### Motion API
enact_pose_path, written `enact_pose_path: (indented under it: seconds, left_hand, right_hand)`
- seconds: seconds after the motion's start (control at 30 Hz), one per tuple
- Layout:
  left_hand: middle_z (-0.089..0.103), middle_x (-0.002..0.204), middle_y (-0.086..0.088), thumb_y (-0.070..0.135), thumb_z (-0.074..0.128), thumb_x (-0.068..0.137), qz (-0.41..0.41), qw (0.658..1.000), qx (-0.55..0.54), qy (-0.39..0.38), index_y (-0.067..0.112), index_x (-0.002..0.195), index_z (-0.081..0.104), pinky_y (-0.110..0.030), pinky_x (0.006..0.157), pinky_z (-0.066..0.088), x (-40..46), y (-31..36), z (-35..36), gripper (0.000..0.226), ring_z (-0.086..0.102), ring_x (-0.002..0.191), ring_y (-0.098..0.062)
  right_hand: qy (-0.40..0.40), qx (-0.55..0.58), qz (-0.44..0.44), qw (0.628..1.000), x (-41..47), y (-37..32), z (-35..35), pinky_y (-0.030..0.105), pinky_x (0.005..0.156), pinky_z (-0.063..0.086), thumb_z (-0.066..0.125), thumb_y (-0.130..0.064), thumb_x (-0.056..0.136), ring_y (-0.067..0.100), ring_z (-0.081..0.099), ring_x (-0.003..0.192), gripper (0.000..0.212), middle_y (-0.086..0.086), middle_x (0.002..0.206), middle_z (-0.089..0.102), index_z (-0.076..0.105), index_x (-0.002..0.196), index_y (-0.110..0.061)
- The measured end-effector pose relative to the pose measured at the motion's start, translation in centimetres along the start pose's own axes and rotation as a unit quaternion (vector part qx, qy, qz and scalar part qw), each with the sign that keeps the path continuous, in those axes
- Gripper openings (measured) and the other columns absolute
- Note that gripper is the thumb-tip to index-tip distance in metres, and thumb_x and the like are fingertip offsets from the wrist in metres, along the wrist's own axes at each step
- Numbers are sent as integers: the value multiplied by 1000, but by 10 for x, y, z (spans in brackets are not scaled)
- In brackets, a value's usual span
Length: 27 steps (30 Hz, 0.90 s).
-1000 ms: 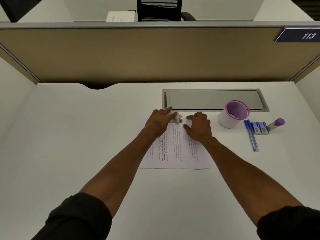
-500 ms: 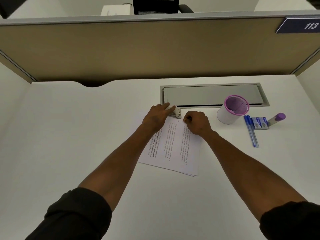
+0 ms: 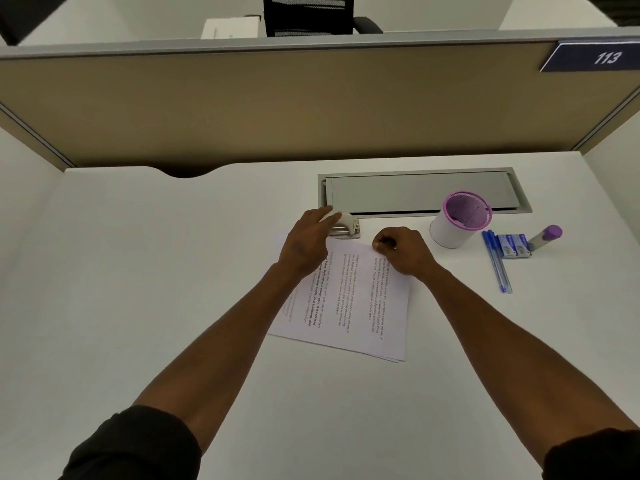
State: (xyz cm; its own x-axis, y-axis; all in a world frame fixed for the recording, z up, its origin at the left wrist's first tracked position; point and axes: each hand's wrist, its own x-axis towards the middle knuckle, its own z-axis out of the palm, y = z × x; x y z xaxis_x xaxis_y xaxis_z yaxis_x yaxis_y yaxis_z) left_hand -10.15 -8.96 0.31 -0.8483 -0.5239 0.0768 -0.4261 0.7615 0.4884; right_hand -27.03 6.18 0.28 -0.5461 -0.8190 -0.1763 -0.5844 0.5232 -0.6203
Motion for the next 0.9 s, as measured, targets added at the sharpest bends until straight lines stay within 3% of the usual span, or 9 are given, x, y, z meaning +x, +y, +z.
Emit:
enact_pose_path:
  seconds: [0.1,0.27,0.4,0.5,0.6,0.7,0.77,0.83,0.9]
  left_hand:
    - [58,138,-12,15,60,95,20,999,-27,20,13,135,60,-40,106,47,-13,-2,-6,39,52,127,-30]
    - [60,139,-5,24,57,99,9,997,-5,-83,19,135,60,-33,106,40,-20,-2,-13,37,52,128,-24]
    - [68,126,-6,23,56,99,2,991,14,-132,18,126,67,-34,92,49,-23,-5,-25,29,62,113,-25]
    - [73,111,-7,18,57,98,-13,991,-10,-129,13,113,72,-33,83,53,-31,-8,-35,22,66,98,-24]
    - [75,99,-9,10,58,95,-38,994,-70,-79,8,100,74,-26,76,47,-47,-16,-47,16,67,91,-24]
    - [74,92,-6,10,59,94,-70,991,-116,-22,8,95,73,-24,73,44,-69,-29,-63,14,67,85,-20]
    - [73,88,-2,11,60,94,-103,984,-145,14,10,93,73,-23,69,44,-86,-39,-73,13,65,81,-17]
    - [73,85,1,12,62,93,-136,973,-181,46,11,92,74,-19,67,45,-105,-48,-81,12,65,79,-13]
    - [73,83,4,12,63,92,-158,962,-215,60,14,91,75,-17,68,47,-123,-56,-86,12,66,77,-8]
  right_hand:
    - [-12,-2,-20,1000,-6,-3,-6,22,75,40,64,-19,91,14,60,85,10,2,97,71,72,94,-14]
    - [-11,-18,-55,998,-15,-20,-12,25,77,44,63,-21,92,14,59,86,10,2,97,70,71,95,-15]
    - [-15,-38,-90,995,-23,-37,-14,34,82,50,63,-23,91,16,61,86,10,0,93,71,71,92,-18]
    - [-12,-48,-108,993,-29,-48,-12,34,82,50,64,-28,91,17,62,90,12,-1,94,71,71,93,-19]
    - [41,-23,-103,994,-38,-54,-11,29,88,41,66,-40,88,17,58,105,29,-1,112,68,69,109,-20]
    - [188,106,-52,975,-61,-54,-12,29,91,42,64,-54,85,13,54,113,49,-3,126,61,58,126,-29]
    - [254,235,48,937,-82,-53,-5,31,88,45,60,-67,79,13,55,113,65,-4,129,57,45,134,-37]
    - [206,365,153,895,-103,-56,12,34,87,42,59,-78,67,20,53,119,85,0,136,52,33,140,-42]
    - [113,409,199,883,-118,-60,37,38,92,39,65,-74,64,25,48,128,97,5,145,44,25,145,-41]
